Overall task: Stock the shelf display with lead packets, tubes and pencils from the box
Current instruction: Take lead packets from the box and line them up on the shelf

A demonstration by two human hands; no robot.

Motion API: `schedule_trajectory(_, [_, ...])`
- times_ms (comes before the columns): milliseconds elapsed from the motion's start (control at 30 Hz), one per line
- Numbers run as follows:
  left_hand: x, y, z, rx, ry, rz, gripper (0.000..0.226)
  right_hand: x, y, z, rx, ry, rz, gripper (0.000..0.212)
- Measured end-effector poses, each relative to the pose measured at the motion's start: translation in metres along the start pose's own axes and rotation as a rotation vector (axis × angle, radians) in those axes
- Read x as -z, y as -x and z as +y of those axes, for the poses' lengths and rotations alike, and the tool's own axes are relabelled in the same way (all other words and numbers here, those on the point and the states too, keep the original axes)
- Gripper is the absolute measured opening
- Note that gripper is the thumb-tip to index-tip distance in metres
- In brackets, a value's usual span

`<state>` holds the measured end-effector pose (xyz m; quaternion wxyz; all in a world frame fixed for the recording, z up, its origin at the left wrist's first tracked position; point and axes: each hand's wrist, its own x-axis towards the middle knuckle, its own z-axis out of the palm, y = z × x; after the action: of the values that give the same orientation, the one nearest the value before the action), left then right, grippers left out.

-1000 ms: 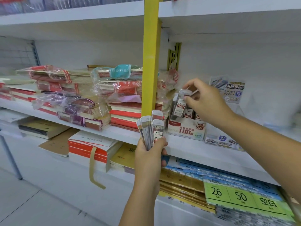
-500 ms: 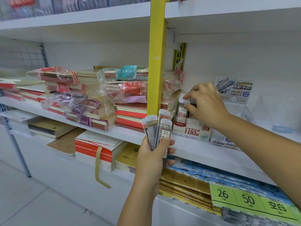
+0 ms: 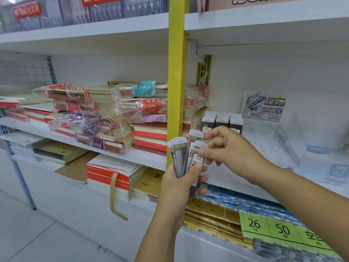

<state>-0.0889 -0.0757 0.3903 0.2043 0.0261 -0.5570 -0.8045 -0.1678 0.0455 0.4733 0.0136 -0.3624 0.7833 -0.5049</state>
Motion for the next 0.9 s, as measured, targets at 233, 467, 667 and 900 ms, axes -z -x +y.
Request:
schedule_trajectory(233, [0.008,-0.004,-0.005,0.03,0.018,0.017,0.044,0.019,-0.008,-0.003,-0.009,-0.053,0.247,0.018])
schedule_trajectory(467, [0.014,-0.008,-0.003,0.004,-0.033,0.055,0.043,0.046,-0.04,-0.008,0.338,0.22,0.518,0.018])
schedule_trajectory(667, [0.015,-0.008,-0.003,-0.001,-0.047,0.069,0.046,0.03,-0.056,0.013,0.302,0.469,0.293,0.017])
schedule_trajectory(900, [0.016,-0.009,-0.002,0.007,-0.061,0.075,0.044,0.029,-0.07,0.032,0.295,0.967,0.369,0.036])
